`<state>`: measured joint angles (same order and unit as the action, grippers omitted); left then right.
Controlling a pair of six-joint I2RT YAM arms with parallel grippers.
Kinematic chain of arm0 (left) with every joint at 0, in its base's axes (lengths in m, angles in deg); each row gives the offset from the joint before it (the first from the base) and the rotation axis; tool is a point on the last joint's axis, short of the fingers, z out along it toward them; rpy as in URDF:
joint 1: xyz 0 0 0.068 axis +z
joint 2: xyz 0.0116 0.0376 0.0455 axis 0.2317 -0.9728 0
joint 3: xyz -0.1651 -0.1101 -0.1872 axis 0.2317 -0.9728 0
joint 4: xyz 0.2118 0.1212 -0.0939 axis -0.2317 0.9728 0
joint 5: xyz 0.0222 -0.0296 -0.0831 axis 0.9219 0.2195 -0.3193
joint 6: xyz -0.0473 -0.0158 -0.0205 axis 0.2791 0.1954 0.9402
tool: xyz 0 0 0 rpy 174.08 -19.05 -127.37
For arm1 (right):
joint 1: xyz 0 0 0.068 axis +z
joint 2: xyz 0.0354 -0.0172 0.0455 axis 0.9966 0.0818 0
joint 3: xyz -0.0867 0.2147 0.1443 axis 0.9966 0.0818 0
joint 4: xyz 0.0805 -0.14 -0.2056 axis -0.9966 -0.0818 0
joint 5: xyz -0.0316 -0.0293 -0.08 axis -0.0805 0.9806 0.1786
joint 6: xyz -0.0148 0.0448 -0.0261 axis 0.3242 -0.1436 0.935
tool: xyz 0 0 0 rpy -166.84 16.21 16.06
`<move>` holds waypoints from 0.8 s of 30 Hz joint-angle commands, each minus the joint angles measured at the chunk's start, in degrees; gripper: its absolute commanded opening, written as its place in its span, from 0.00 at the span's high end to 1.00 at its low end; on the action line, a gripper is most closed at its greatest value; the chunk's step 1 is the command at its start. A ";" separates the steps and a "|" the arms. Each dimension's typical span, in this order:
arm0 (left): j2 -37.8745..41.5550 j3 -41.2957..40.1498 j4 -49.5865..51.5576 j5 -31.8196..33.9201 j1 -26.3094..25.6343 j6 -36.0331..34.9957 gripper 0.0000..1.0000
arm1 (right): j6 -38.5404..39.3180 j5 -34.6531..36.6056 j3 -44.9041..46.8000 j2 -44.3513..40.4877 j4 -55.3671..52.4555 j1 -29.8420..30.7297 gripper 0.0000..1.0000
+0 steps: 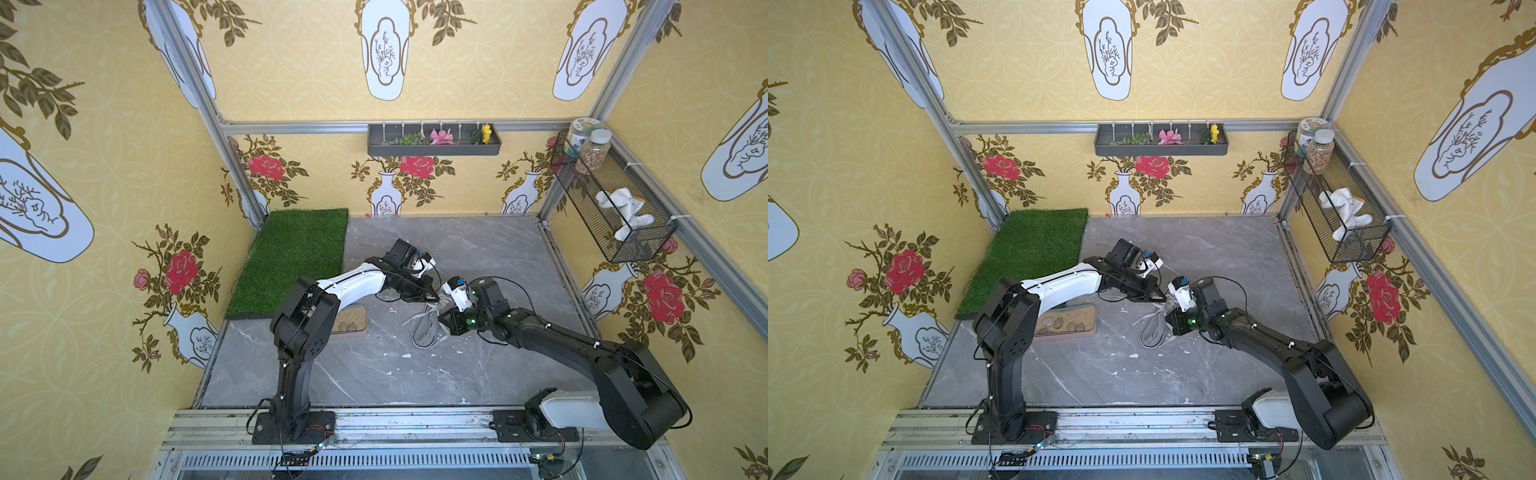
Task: Tie the shoes
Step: Cross the shoelace with the shoelace.
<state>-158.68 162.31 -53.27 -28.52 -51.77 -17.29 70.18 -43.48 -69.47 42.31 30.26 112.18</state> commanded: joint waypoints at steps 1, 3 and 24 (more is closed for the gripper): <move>-0.15 0.41 0.22 -0.06 0.14 -1.12 1.00 | -0.30 0.28 0.06 -1.30 -2.26 -0.04 1.00; -0.18 0.29 0.38 0.04 0.14 -1.48 1.00 | -0.38 1.62 -0.37 -1.82 -3.68 -0.14 1.00; 0.14 -1.28 -0.24 -3.21 -0.30 -3.77 1.00 | -3.80 4.09 -8.49 4.72 -4.34 -2.79 0.95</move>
<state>-158.68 161.45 -53.22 -30.48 -51.96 -20.17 67.33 -39.24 -77.62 46.73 24.46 109.32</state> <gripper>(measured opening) 0.054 0.048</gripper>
